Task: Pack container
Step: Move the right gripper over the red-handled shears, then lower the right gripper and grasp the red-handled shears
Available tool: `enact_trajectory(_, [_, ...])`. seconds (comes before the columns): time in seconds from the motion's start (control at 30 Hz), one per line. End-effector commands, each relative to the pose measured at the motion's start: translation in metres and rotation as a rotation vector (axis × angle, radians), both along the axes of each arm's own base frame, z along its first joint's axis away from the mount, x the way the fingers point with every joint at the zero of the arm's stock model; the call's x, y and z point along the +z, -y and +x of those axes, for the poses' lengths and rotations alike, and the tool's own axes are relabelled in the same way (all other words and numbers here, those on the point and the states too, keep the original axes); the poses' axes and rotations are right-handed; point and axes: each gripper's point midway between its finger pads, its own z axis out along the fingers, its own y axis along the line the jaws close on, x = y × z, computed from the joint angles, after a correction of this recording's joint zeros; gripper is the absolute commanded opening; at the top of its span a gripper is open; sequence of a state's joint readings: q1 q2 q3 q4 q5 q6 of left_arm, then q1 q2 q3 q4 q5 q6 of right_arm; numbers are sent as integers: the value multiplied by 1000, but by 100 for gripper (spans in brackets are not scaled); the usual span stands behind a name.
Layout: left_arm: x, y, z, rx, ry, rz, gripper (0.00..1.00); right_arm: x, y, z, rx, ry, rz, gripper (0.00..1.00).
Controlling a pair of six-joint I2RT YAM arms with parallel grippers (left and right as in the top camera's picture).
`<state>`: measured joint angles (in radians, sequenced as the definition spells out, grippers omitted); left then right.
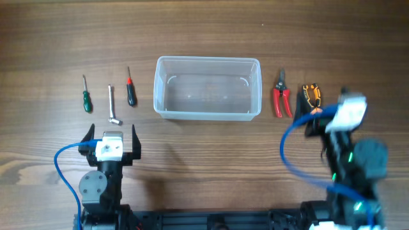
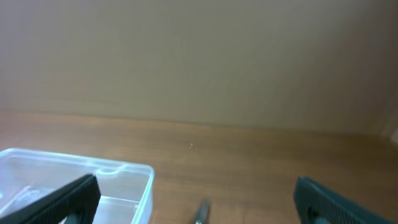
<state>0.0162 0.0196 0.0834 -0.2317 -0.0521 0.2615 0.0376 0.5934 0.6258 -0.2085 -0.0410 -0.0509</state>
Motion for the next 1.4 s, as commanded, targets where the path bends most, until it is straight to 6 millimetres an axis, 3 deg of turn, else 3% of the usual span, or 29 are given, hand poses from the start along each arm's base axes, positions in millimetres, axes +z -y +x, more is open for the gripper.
enact_trajectory(0.0, [-4,1,0,-13,-7,16,100,34,6,59,-15,-195,-116,100])
enact_trajectory(0.1, [-4,1,0,-13,-7,16,100,30,4,97,26,-414,-185,100])
enact_trajectory(0.2, [-4,1,0,-13,-7,16,100,0,3,139,70,-667,-230,100])
enact_trajectory(0.3, [-4,1,0,-13,-7,16,100,-35,5,164,60,-765,-239,100])
enact_trajectory(0.47, [-4,1,0,-13,-7,16,100,-96,6,163,78,-956,-246,100])
enact_trajectory(0.6, [-4,1,0,-13,-7,16,100,-118,16,158,59,-1039,-258,99])
enact_trajectory(0.67, [-4,1,0,-13,-7,16,100,-122,21,156,52,-1056,-253,82])
enact_trajectory(0.77, [-4,1,0,-13,-7,16,100,-127,32,152,21,-1078,-227,25])
enact_trajectory(0.83, [-4,1,0,-13,-7,16,100,-129,38,150,-28,-1088,-178,13])
enact_trajectory(0.93, [-4,1,0,-13,-7,16,100,-142,45,142,-69,-1129,-123,15])
enact_trajectory(1.0, [-4,1,0,-13,-7,16,100,-155,43,135,-53,-1161,-104,19])
enact_trajectory(1.13, [-4,1,0,-13,-7,16,100,-182,35,123,-37,-1210,-50,17])
enact_trajectory(1.37, [-4,1,0,-13,-7,16,100,-226,21,91,18,-1317,5,48])
